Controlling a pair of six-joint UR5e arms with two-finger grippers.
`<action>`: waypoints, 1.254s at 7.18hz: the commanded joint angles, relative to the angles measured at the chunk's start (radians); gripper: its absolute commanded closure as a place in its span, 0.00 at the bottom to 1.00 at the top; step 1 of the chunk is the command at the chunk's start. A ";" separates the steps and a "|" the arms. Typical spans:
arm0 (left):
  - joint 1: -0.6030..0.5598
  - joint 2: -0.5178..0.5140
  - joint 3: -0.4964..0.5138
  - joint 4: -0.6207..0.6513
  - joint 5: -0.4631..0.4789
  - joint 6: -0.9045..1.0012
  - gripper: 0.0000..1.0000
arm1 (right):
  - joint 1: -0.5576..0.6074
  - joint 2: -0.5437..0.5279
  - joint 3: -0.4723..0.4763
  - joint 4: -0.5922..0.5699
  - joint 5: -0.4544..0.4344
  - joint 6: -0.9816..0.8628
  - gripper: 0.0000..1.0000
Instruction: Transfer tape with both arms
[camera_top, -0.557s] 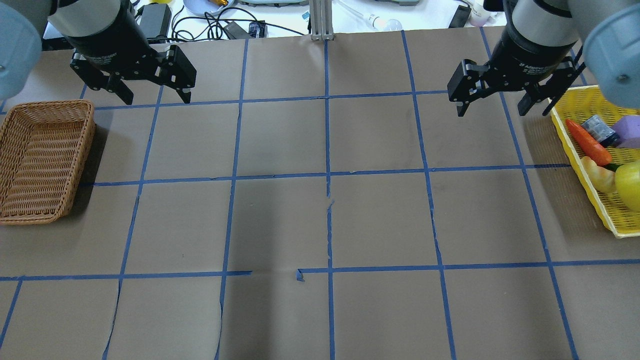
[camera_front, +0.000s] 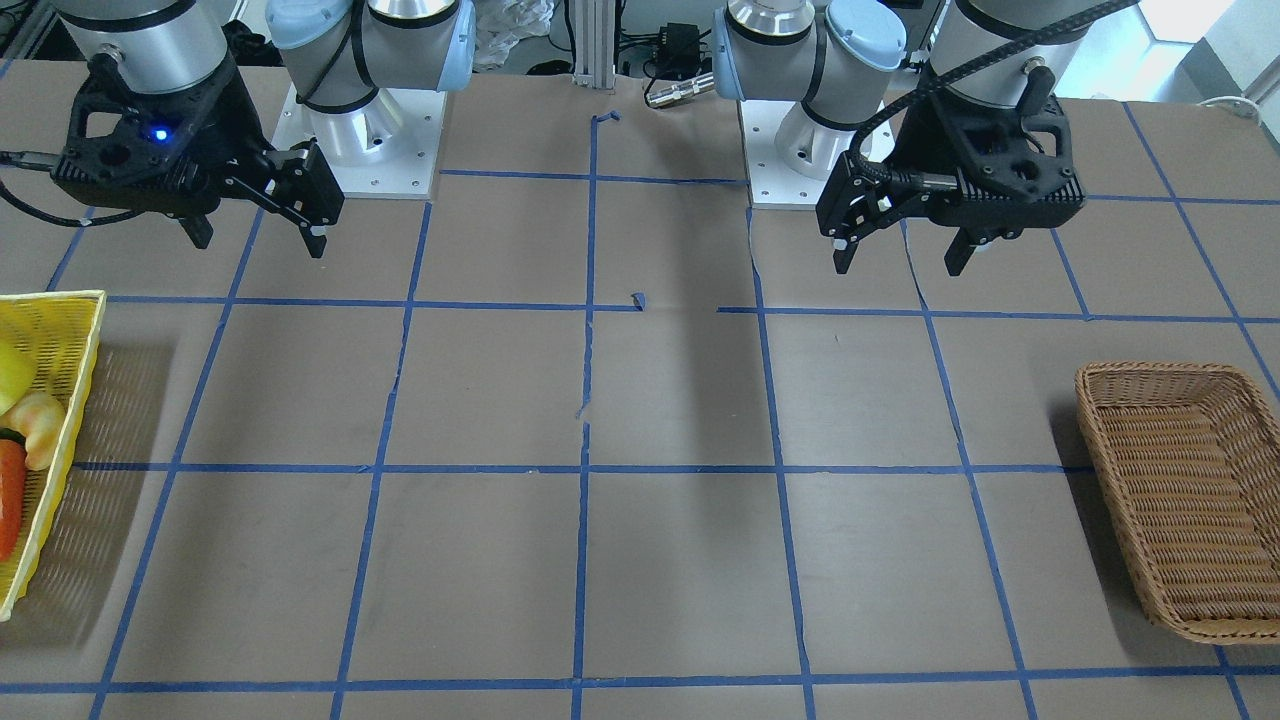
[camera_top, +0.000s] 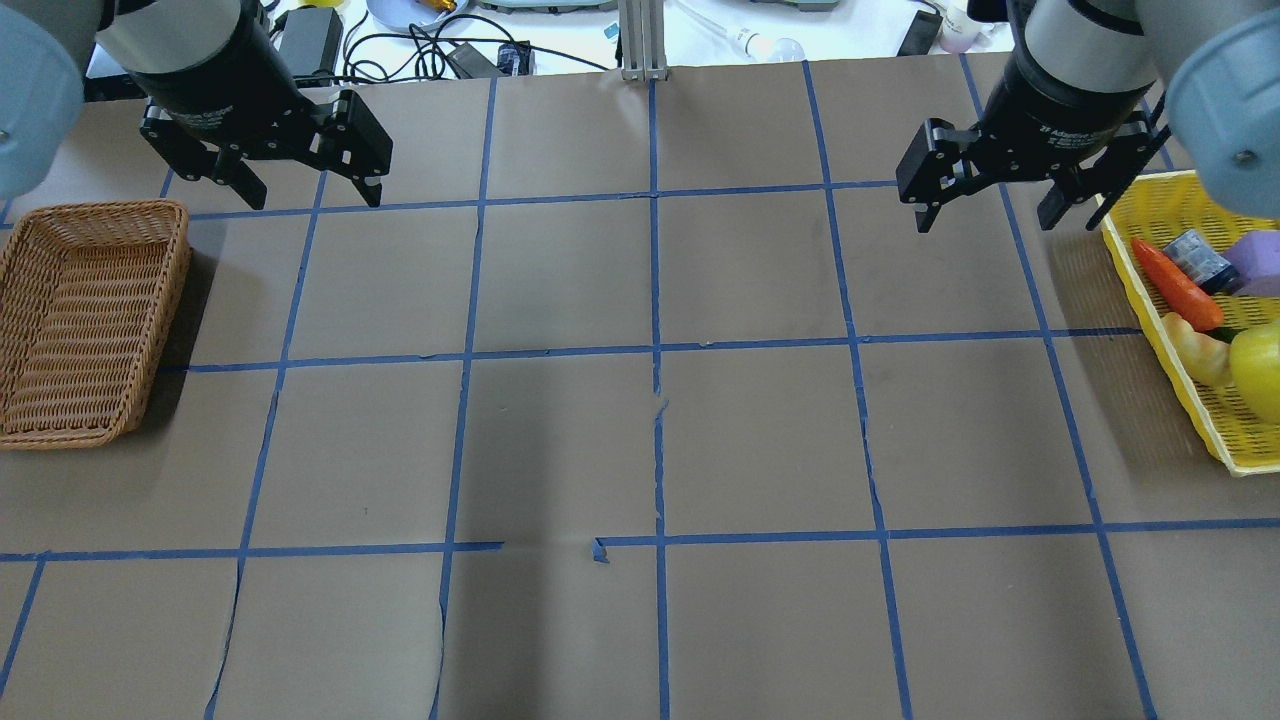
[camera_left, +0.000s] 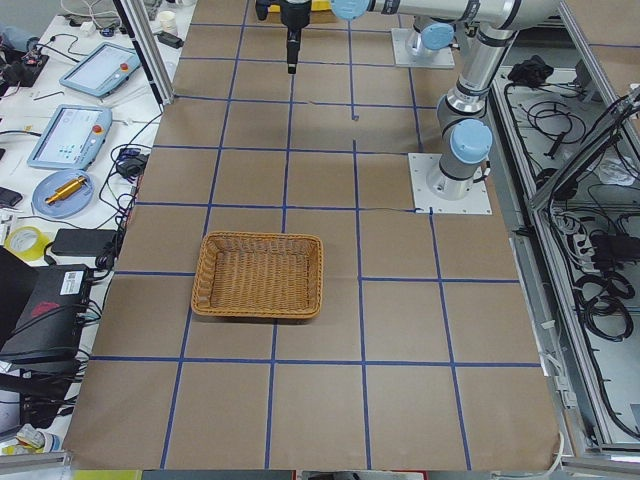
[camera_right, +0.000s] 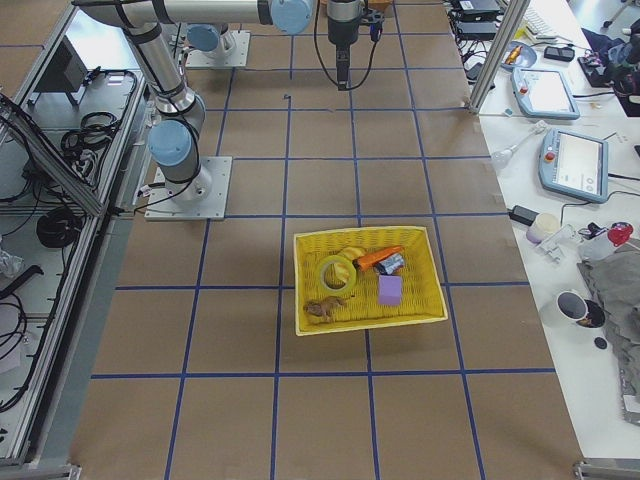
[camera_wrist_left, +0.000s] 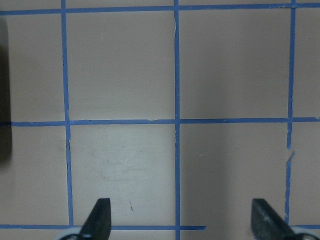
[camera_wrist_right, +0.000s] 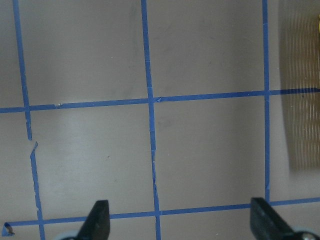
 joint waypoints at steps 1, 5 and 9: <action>-0.001 -0.002 0.000 0.000 0.000 0.000 0.00 | -0.001 0.000 -0.002 0.001 0.000 -0.001 0.00; -0.001 0.000 0.000 0.000 0.000 0.000 0.00 | -0.001 0.005 0.007 -0.013 0.001 0.001 0.00; -0.001 -0.002 0.000 0.000 -0.002 0.000 0.00 | -0.001 0.003 0.013 -0.018 -0.002 -0.001 0.00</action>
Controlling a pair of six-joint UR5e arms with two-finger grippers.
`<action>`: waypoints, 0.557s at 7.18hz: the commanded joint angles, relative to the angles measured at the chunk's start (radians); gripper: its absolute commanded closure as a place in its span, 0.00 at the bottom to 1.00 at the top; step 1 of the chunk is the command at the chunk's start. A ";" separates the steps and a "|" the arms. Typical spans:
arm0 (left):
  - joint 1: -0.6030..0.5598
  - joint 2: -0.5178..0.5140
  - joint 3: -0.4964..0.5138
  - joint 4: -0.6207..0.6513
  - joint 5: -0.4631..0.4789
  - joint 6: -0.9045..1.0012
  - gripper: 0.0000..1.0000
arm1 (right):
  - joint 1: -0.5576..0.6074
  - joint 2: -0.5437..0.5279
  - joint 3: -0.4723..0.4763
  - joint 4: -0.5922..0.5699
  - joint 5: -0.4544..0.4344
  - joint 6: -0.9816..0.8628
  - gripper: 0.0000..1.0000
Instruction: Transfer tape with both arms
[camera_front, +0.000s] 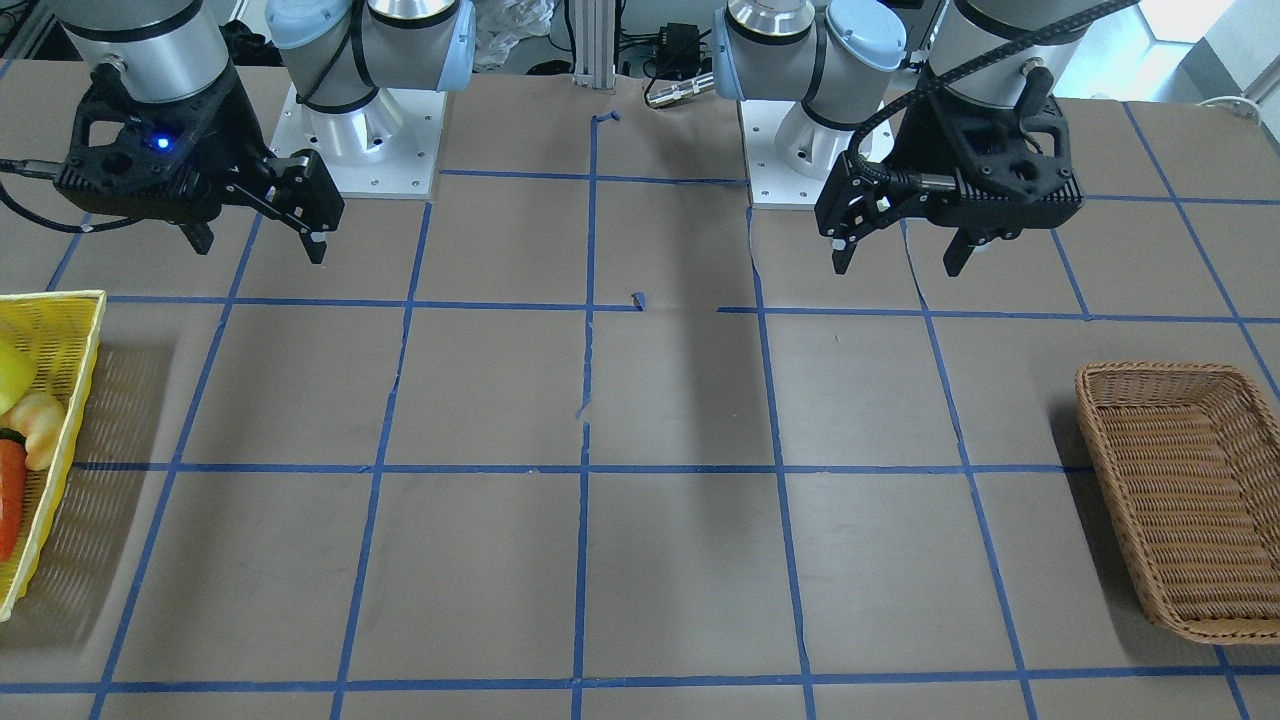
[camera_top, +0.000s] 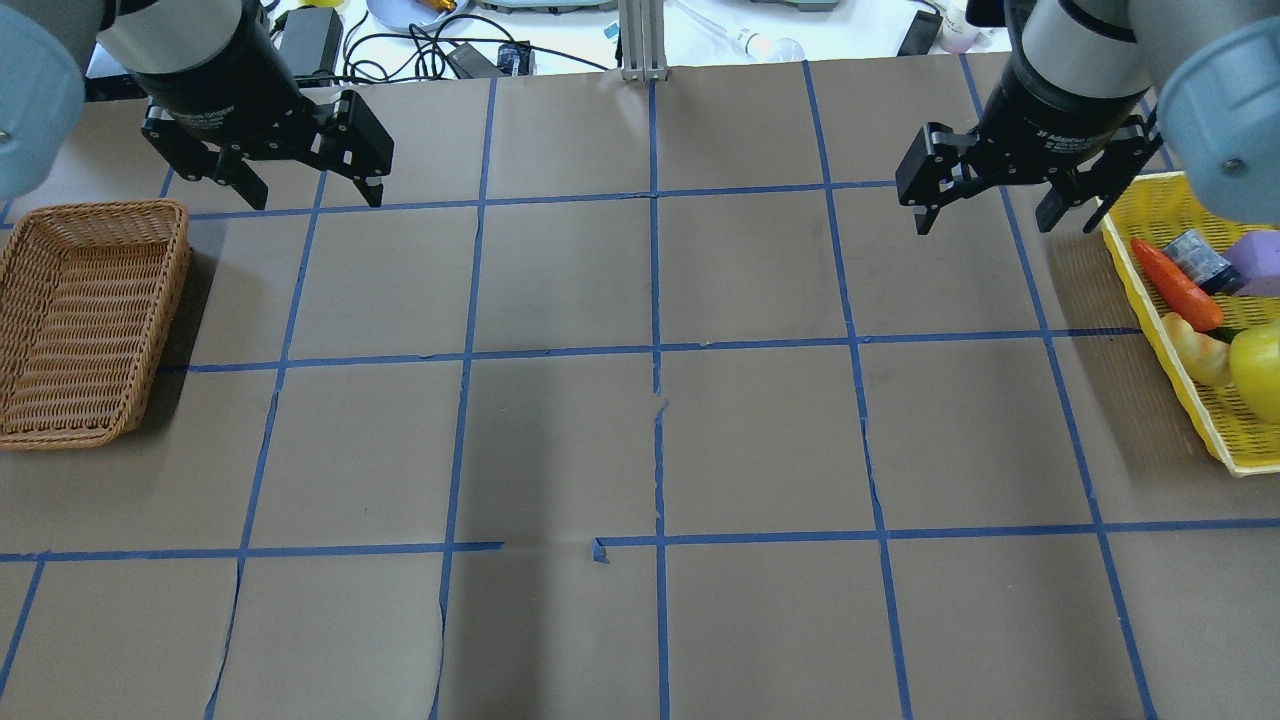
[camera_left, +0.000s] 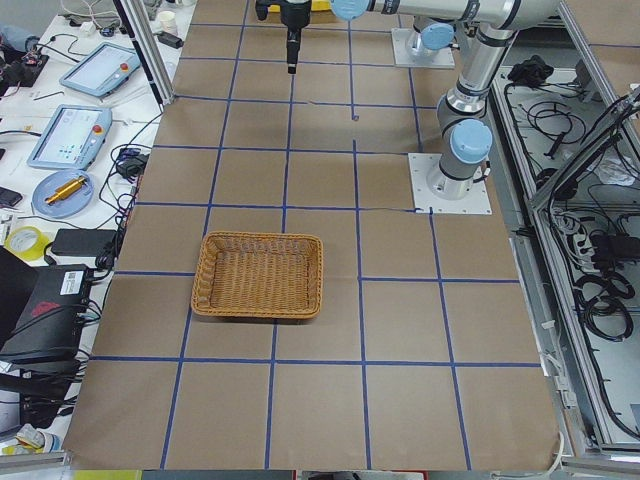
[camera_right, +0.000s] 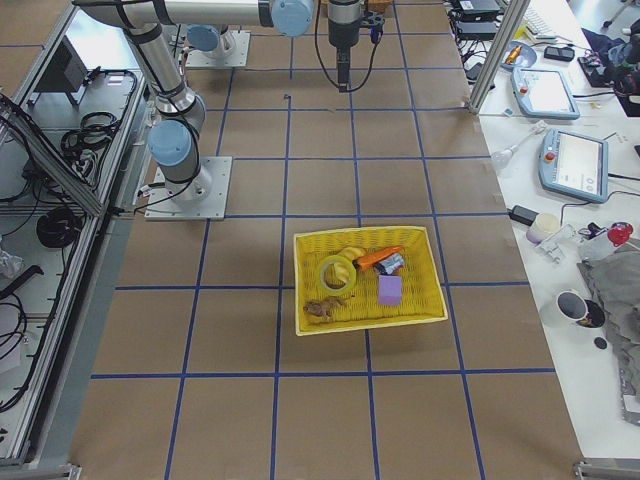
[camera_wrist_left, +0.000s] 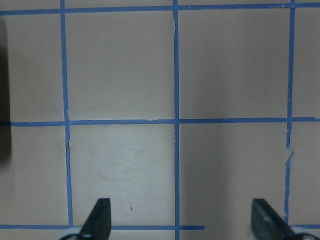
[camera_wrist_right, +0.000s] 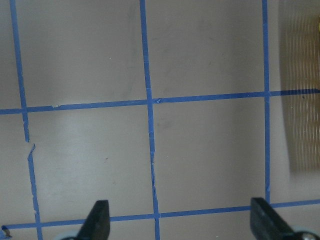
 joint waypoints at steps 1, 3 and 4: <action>0.000 -0.001 0.000 0.000 0.001 0.000 0.00 | 0.000 0.000 0.001 0.001 -0.001 0.001 0.00; 0.000 -0.001 -0.002 0.000 0.001 0.000 0.00 | -0.001 0.003 -0.001 0.002 -0.001 0.009 0.00; 0.000 -0.001 -0.002 0.000 0.000 0.000 0.00 | -0.013 0.006 -0.001 0.005 -0.001 -0.001 0.00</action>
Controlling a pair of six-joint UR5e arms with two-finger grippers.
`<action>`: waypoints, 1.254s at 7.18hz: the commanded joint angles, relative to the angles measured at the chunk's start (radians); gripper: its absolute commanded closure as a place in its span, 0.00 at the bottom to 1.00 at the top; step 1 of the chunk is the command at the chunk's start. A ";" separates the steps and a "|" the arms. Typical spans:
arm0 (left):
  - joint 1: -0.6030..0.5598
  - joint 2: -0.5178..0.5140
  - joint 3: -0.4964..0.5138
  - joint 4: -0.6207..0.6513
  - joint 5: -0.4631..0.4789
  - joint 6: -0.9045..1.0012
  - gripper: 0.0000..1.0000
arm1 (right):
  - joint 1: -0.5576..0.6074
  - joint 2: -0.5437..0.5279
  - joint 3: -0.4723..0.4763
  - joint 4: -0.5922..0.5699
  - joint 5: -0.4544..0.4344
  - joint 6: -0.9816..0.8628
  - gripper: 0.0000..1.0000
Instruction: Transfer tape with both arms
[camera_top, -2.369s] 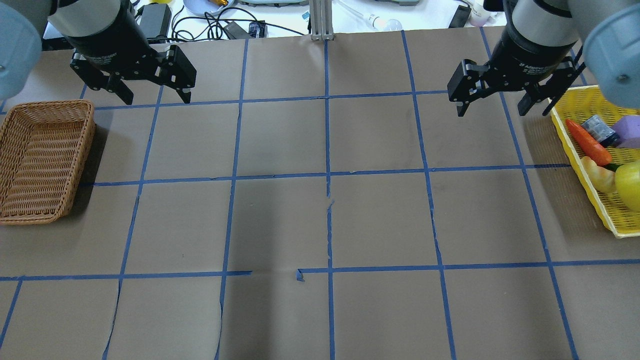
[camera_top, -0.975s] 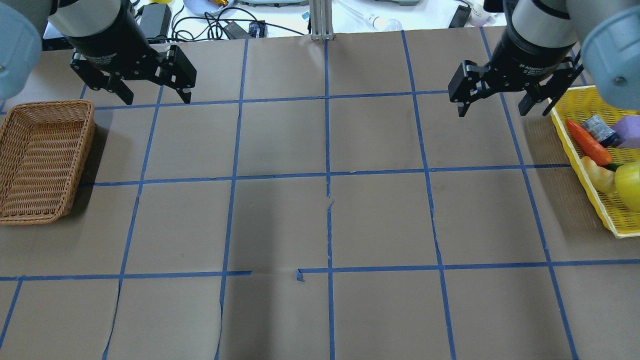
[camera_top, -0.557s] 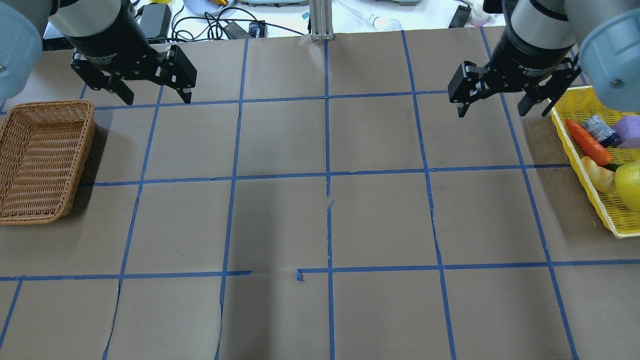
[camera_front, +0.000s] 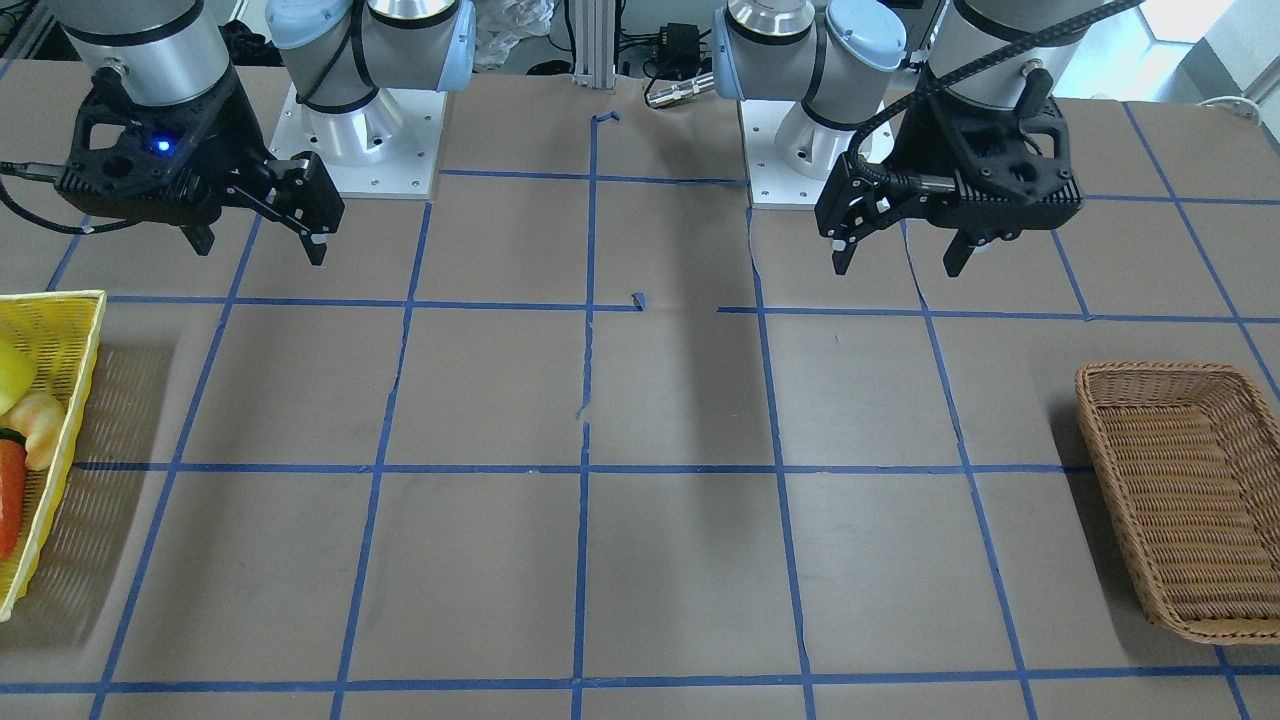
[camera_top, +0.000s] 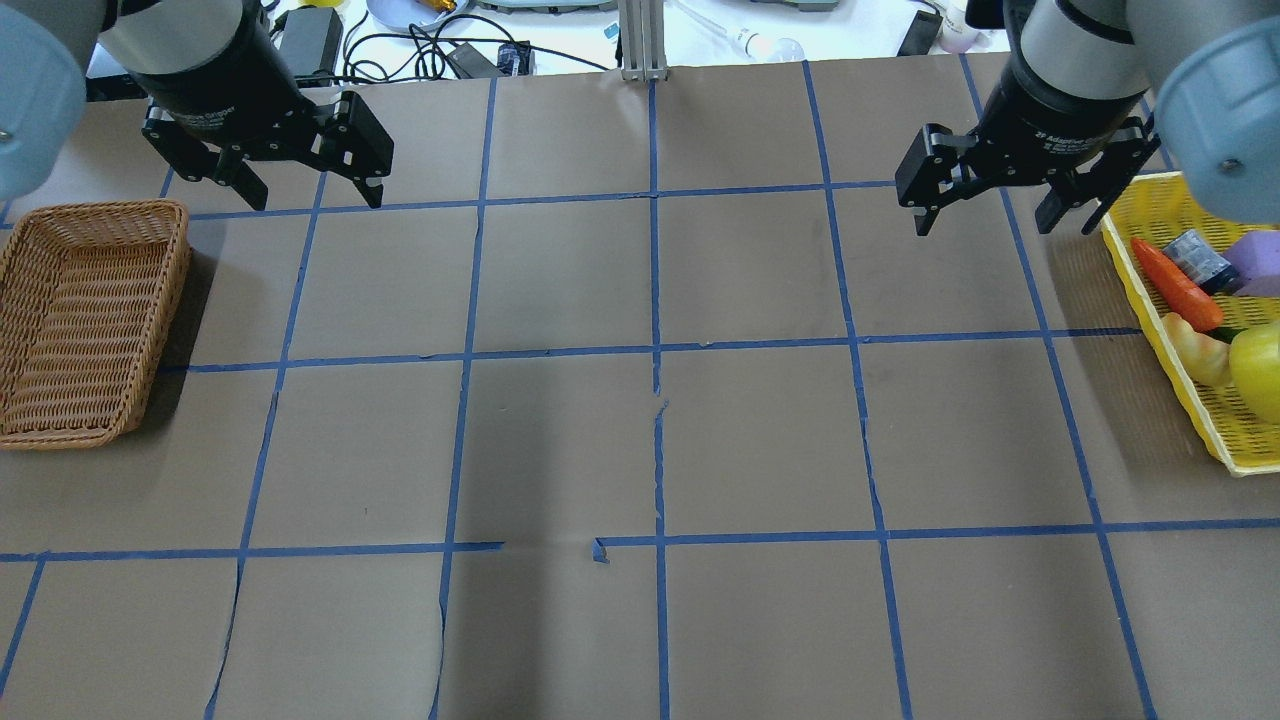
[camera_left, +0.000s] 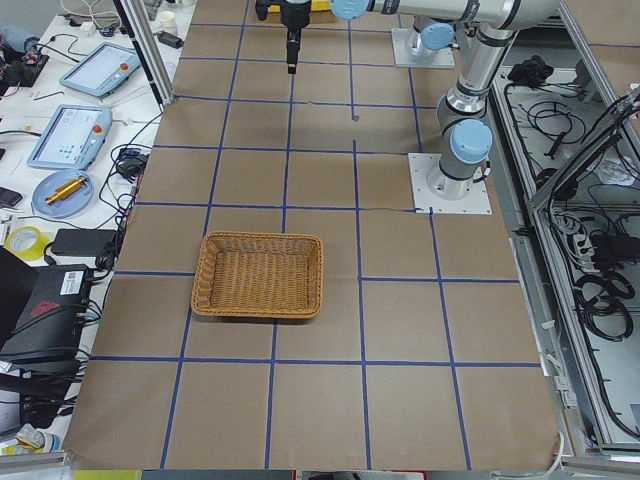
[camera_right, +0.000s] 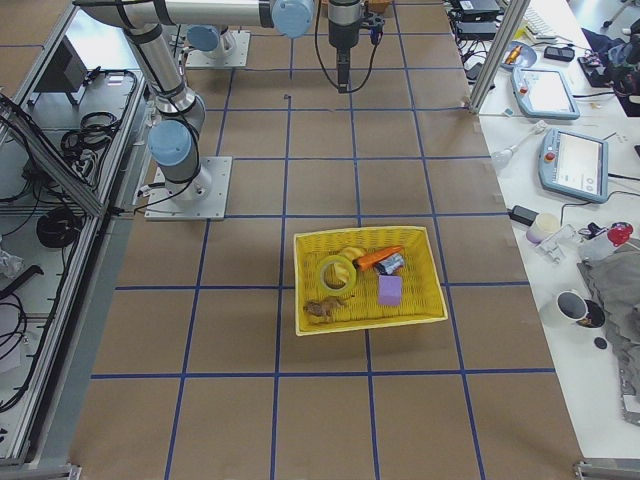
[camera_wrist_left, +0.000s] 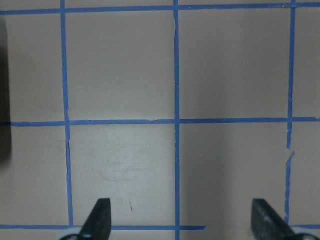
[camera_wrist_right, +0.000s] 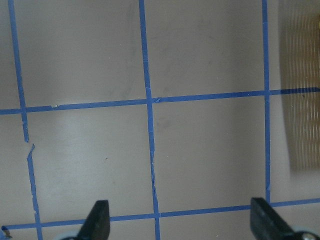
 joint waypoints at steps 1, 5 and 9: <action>0.000 0.000 -0.001 0.000 0.000 0.000 0.00 | -0.037 0.004 0.001 0.003 0.000 -0.048 0.00; 0.000 0.000 -0.001 0.000 0.000 0.000 0.00 | -0.452 0.052 0.004 -0.009 0.026 -0.628 0.00; 0.000 0.000 0.001 0.000 0.000 0.000 0.00 | -0.775 0.283 0.004 -0.179 0.135 -0.678 0.00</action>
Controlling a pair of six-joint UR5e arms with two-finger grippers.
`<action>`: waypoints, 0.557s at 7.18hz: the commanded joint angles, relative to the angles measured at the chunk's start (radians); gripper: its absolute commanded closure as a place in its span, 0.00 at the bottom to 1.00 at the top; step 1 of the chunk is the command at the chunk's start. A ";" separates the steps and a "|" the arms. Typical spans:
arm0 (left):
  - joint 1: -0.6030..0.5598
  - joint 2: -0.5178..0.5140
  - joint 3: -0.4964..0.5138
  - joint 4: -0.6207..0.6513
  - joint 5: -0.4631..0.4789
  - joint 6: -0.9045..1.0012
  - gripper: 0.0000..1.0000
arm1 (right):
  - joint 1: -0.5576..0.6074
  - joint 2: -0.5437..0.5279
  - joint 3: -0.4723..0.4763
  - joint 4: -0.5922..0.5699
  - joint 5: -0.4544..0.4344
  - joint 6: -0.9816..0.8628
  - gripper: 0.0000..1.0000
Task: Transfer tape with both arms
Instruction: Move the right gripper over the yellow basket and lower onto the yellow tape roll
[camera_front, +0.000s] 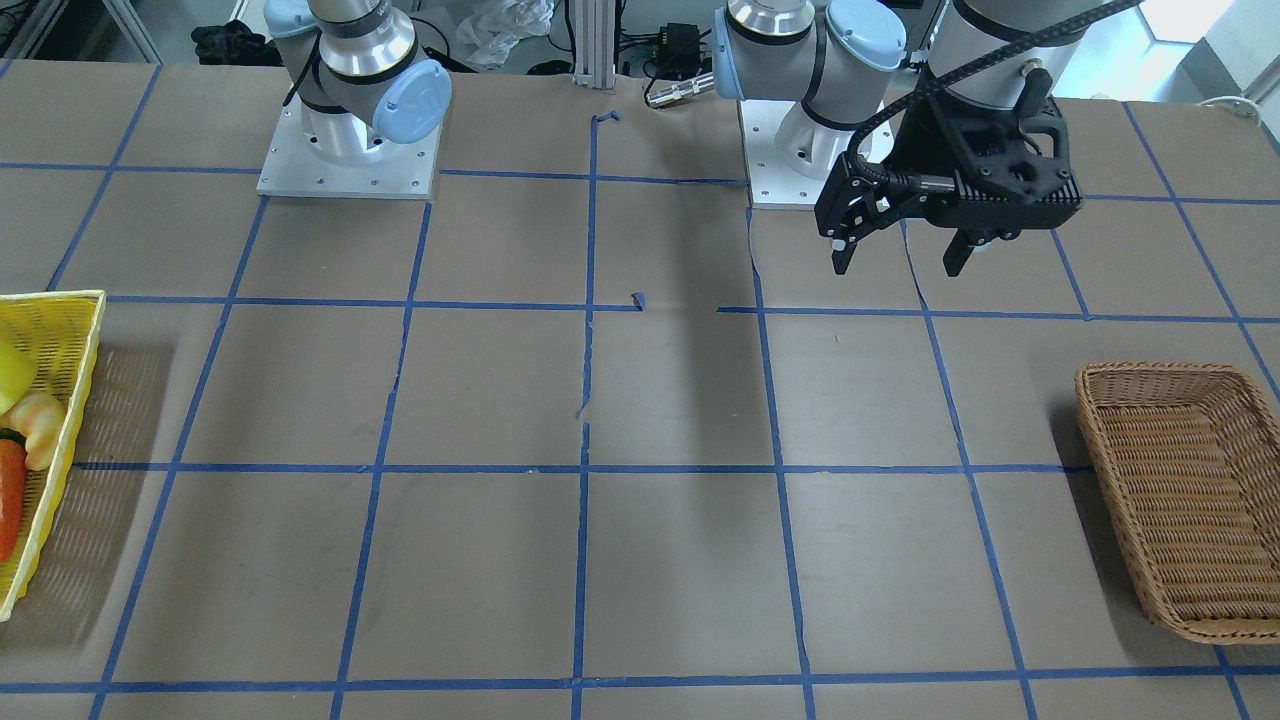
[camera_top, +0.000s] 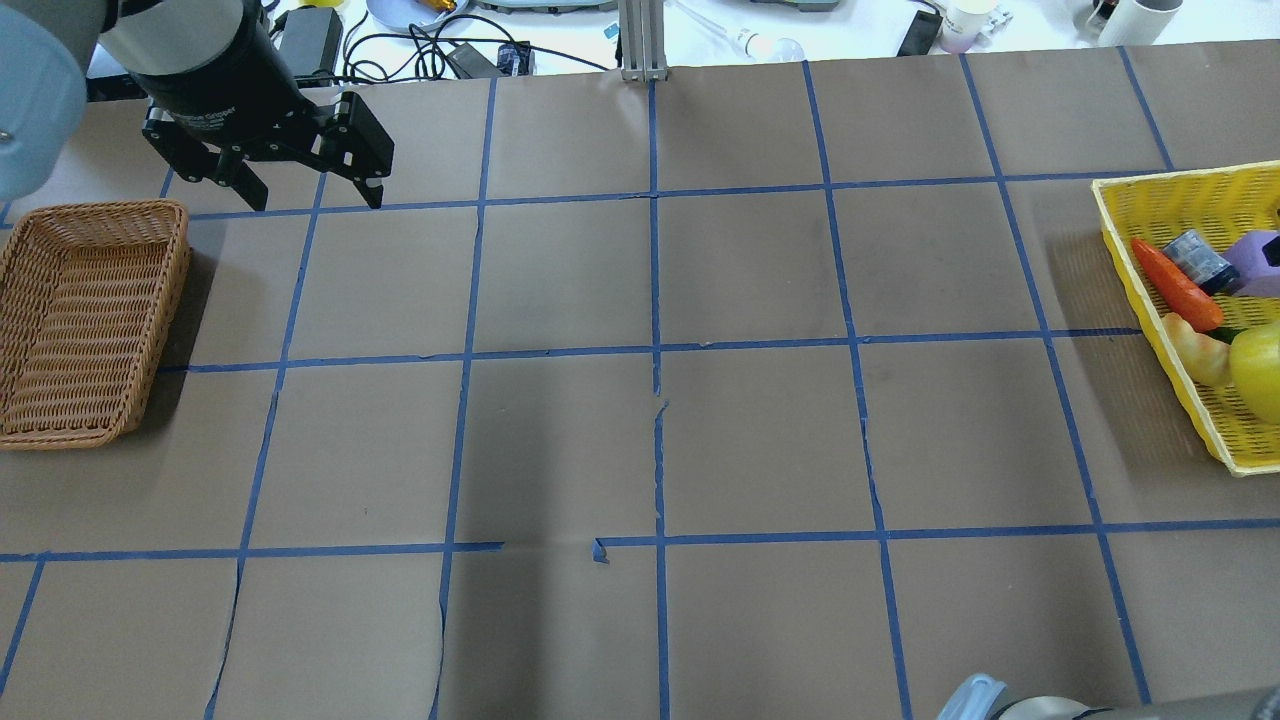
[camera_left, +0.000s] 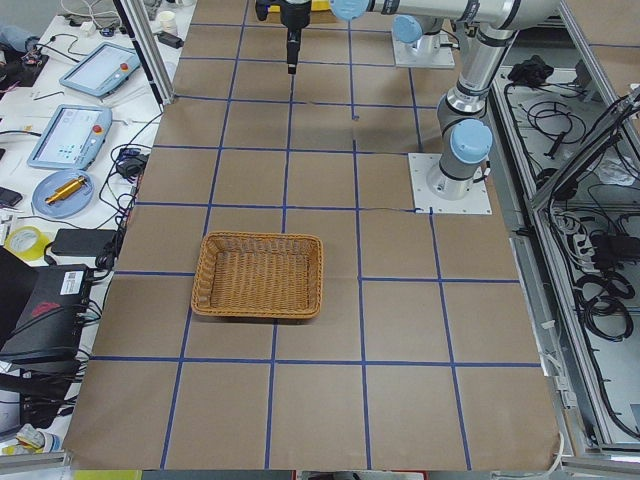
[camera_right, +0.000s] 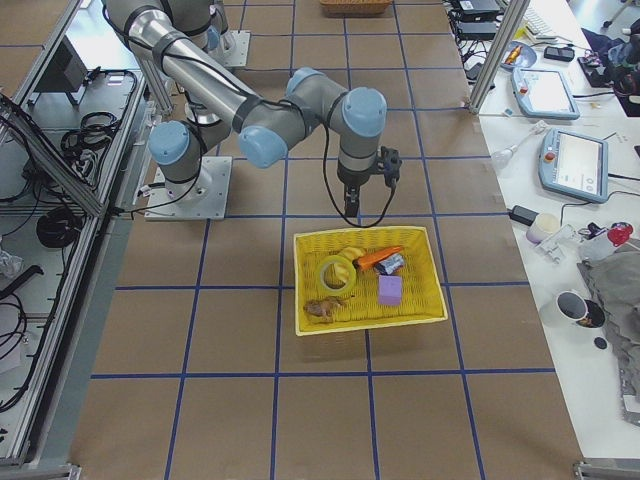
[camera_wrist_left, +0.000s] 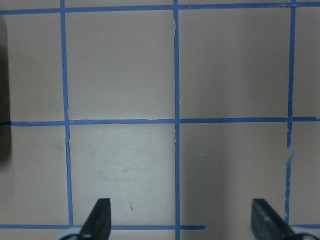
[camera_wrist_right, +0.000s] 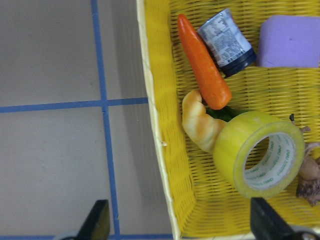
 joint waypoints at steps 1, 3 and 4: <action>0.000 0.000 0.001 0.000 0.000 0.000 0.00 | -0.120 0.131 0.000 -0.078 0.048 -0.002 0.00; 0.000 0.000 0.001 0.000 0.000 0.000 0.00 | -0.159 0.192 0.000 -0.101 0.087 0.001 0.00; 0.000 0.000 0.000 0.000 0.000 0.000 0.00 | -0.159 0.215 0.012 -0.102 0.087 0.014 0.00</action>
